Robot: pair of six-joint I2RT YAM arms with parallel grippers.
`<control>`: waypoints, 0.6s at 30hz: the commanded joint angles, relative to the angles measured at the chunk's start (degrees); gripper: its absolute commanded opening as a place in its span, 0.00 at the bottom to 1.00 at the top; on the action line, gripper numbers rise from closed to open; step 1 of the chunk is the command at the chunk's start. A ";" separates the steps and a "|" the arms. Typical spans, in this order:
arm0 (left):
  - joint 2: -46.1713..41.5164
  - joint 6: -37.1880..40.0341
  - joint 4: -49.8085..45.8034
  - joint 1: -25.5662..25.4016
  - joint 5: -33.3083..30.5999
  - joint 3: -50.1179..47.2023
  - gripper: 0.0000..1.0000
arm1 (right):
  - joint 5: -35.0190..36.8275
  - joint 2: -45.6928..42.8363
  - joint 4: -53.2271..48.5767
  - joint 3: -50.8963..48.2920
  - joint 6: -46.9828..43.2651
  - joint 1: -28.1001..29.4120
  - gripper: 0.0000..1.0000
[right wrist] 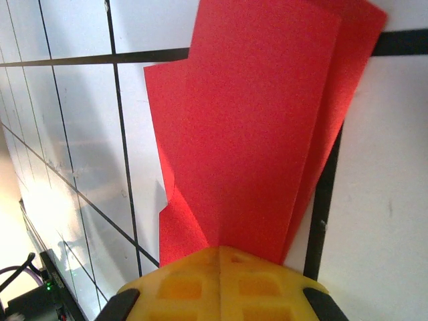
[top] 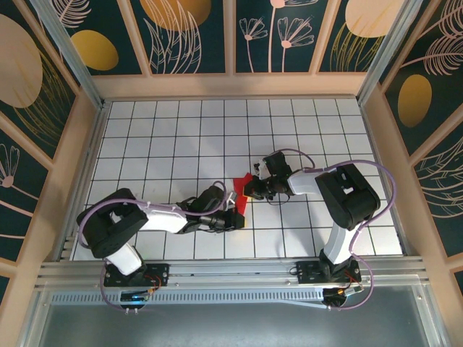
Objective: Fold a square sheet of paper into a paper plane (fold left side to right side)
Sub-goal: Fold the wing for the fifth time at the center of the table.
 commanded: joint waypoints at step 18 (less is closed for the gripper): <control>6.96 9.42 -6.72 6.37 2.09 11.23 0.01 | 7.78 4.68 -7.51 -1.56 -1.38 0.91 0.00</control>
